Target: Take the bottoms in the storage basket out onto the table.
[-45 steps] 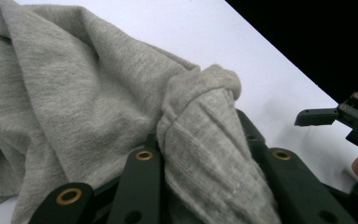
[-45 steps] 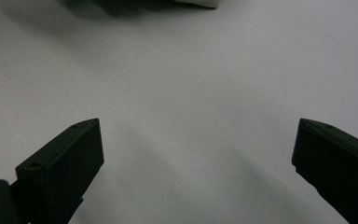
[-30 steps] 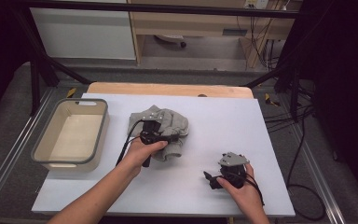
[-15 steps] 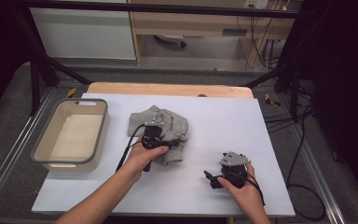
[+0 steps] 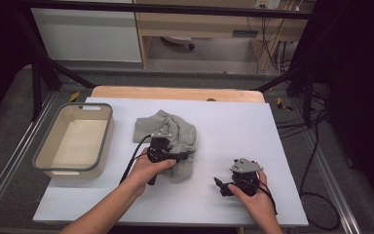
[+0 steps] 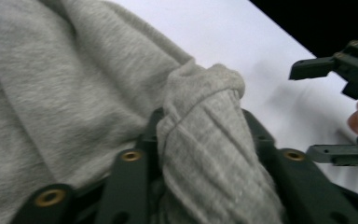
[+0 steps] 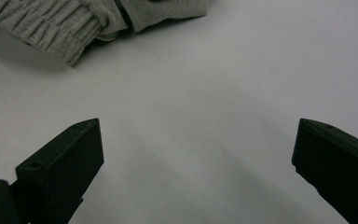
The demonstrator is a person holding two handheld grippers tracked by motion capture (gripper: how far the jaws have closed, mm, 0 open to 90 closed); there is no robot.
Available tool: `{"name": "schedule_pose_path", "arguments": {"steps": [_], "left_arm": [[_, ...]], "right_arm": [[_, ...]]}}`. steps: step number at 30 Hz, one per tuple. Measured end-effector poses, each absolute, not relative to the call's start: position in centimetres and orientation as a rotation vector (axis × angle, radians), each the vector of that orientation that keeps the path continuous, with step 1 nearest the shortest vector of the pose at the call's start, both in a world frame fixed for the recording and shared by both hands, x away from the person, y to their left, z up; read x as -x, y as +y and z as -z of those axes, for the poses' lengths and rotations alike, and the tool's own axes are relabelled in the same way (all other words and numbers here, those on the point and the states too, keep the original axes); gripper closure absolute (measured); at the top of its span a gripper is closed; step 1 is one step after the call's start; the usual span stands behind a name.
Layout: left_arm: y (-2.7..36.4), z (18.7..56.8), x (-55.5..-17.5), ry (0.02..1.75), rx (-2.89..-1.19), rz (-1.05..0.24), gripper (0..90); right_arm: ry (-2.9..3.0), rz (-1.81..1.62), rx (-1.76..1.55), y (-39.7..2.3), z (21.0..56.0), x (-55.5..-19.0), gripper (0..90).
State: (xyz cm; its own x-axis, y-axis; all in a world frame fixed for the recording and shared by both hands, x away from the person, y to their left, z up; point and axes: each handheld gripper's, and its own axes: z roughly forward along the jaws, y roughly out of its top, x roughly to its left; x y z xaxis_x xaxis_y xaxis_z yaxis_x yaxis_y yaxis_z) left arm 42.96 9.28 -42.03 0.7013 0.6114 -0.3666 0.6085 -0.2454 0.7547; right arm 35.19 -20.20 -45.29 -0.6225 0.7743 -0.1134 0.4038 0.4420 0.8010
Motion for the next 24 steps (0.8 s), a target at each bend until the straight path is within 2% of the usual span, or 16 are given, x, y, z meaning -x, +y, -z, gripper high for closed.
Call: {"name": "schedule_pose_path", "arguments": {"steps": [2,3,5,6,9,12,15,16,24], "left_arm": [[9.4,41.6,-42.8,0.944,-1.918,-0.015,47.7],[9.5,41.4,-42.7,0.944,-1.909,-0.013,47.7],[9.8,41.0,-42.6,0.945,-1.887,-0.002,40.9],[9.9,40.9,-42.6,0.944,-1.878,-0.012,35.0],[10.1,40.4,-42.3,0.942,-1.849,-0.030,31.3],[10.0,39.9,-42.0,0.926,-1.861,-0.079,21.1],[10.0,39.4,-41.9,0.920,-1.851,-0.091,18.3],[10.0,39.3,-41.9,0.927,-1.847,-0.091,14.0],[10.8,37.8,-42.3,0.911,-1.848,-0.136,9.8]], "right_arm": [[2.228,-1.053,-0.990,-20.2,45.3,-35.2,2.8],[2.229,-1.051,-0.989,-20.2,45.3,-35.2,2.8],[2.228,-1.052,-0.990,-20.2,45.3,-35.2,2.8],[2.222,-1.058,-0.993,-20.2,45.2,-35.2,2.8],[2.220,-1.056,-0.989,-20.3,45.2,-35.2,2.7],[2.218,-1.054,-0.986,-20.2,45.1,-35.0,2.7],[2.218,-1.052,-0.984,-20.2,45.1,-35.0,2.7],[2.218,-1.050,-0.983,-20.2,45.1,-35.0,2.7],[2.220,-1.043,-0.980,-20.2,45.0,-35.0,2.7]]}}
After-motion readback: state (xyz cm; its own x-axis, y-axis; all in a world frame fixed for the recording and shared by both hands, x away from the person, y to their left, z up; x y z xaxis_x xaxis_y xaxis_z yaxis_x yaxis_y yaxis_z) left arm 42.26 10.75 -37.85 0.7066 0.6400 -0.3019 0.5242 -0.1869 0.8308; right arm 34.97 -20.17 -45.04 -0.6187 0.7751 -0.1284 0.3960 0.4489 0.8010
